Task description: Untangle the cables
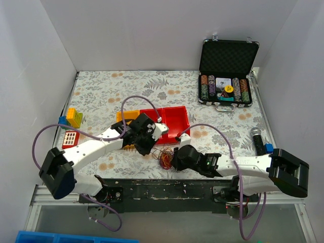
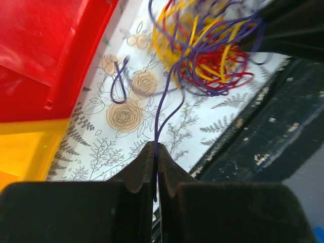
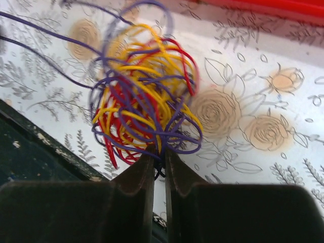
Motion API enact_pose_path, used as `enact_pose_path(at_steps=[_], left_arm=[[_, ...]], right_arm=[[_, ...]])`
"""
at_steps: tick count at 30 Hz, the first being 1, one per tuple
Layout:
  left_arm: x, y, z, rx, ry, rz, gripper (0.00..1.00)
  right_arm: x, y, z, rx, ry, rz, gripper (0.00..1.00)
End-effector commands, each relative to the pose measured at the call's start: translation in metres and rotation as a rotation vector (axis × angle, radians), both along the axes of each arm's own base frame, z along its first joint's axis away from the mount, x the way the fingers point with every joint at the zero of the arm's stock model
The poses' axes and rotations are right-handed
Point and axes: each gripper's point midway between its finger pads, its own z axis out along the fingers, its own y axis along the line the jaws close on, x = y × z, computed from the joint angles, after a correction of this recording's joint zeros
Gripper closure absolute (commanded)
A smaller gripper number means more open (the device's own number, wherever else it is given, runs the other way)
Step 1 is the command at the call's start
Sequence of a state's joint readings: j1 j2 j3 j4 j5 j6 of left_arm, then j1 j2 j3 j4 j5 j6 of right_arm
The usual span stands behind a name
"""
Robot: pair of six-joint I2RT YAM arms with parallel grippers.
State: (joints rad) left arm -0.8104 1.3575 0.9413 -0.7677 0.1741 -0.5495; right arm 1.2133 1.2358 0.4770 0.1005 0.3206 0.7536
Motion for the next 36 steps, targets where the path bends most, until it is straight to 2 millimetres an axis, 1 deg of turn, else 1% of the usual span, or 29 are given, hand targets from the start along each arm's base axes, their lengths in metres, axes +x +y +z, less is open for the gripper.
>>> enact_pose_path(at_steps=[1,4,5,10,13,15,16,18,21,24,26,28,29,34,36], left_arm=[[0.0,-0.011,0.091,-0.197,-0.121,-0.082,1.0],[0.001,-0.015,0.145,-0.312,-0.222,-0.103,1.0],[0.001,-0.017,0.162,-0.35,-0.249,-0.105,1.0],[-0.007,-0.019,0.229,-0.506,-0.355,-0.117,1.0],[-0.005,-0.016,0.263,-0.562,-0.435,-0.099,1.0],[0.002,-0.013,0.288,-0.594,-0.503,-0.061,1.0],[0.004,-0.011,0.305,-0.621,-0.546,-0.044,1.0],[0.013,-0.005,0.332,-0.655,-0.63,0.004,1.0],[0.032,0.011,0.379,-0.697,-0.8,0.122,1.0],[0.043,0.031,0.425,-0.733,-0.956,0.221,1.0],[0.046,0.045,0.455,-0.769,-1.045,0.287,1.0],[0.049,0.058,0.486,-0.803,-1.122,0.347,1.0],[0.048,0.061,0.498,-0.82,-1.15,0.359,1.0],[0.04,0.083,0.561,-0.928,-1.309,0.421,1.0],[0.037,0.098,0.586,-0.972,-1.378,0.48,1.0]], right_arm=[[-0.006,-0.028,-0.016,-0.112,0.018,-0.052,0.87],[-0.014,-0.044,-0.024,-0.126,0.037,-0.065,0.87],[-0.015,-0.046,-0.023,-0.12,0.037,-0.067,0.87],[-0.018,-0.058,-0.021,-0.12,0.044,-0.091,0.88],[-0.019,-0.066,-0.023,-0.147,0.056,-0.113,0.89],[-0.021,-0.072,-0.027,-0.162,0.069,-0.125,0.91],[-0.022,-0.076,-0.03,-0.169,0.078,-0.138,0.92],[-0.025,-0.083,-0.035,-0.188,0.095,-0.156,0.94],[-0.029,-0.093,-0.043,-0.214,0.124,-0.18,0.97],[-0.035,-0.102,-0.049,-0.24,0.15,-0.205,0.98],[-0.038,-0.107,-0.052,-0.256,0.162,-0.212,0.98],[-0.04,-0.109,-0.054,-0.263,0.172,-0.212,0.98],[-0.042,-0.111,-0.056,-0.269,0.175,-0.211,0.98],[-0.044,-0.112,-0.056,-0.286,0.182,-0.208,0.97],[-0.044,-0.113,-0.055,-0.289,0.18,-0.214,0.96]])
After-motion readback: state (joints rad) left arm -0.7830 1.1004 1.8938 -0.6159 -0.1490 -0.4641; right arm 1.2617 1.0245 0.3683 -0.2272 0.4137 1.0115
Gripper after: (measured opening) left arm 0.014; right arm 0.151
